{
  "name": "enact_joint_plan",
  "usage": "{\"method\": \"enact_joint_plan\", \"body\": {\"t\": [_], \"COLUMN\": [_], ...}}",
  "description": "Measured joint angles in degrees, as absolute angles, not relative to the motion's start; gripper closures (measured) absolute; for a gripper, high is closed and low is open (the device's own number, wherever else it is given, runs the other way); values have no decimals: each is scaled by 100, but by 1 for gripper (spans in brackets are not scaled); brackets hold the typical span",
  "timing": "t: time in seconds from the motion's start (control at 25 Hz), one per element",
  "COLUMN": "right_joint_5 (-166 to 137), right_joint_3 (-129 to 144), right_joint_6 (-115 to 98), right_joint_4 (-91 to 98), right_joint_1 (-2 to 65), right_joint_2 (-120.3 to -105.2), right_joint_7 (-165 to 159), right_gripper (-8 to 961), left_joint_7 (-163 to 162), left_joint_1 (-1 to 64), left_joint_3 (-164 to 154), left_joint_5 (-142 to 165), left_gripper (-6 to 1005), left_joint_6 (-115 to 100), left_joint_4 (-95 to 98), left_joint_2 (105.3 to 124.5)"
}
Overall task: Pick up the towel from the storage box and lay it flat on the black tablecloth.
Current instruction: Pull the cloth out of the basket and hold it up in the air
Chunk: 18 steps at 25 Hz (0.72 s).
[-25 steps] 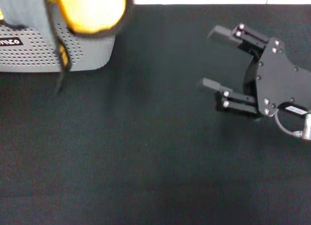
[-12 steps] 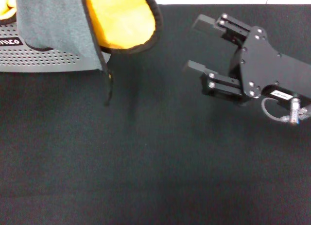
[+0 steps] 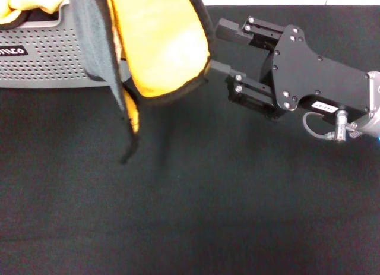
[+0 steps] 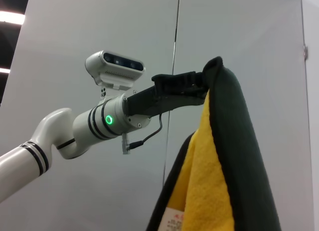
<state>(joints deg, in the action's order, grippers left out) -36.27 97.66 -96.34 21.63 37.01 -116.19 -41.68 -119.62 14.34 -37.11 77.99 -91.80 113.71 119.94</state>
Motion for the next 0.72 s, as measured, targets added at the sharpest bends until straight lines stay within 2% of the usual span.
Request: {"method": "enact_joint_plan", "body": {"t": [0.24, 0.72], "right_joint_5": [-3619, -3614], "right_joint_3": [9861, 9925], "right_joint_6": [-9606, -9592], "right_joint_4": [2162, 2183], "right_joint_1": [3846, 3879], "right_joint_2": [-11619, -11619], "right_joint_7": [-4223, -4243], "right_gripper": [472, 603], "left_joint_7": [-11961, -11962], "left_joint_1": [1445, 1476], "left_joint_3": [-3710, -3861], "left_joint_5": [7795, 7784], "left_gripper": [987, 987], "left_joint_6": [-9180, -9191], "left_joint_4": [11372, 11388], "left_joint_2": [11991, 11988]}}
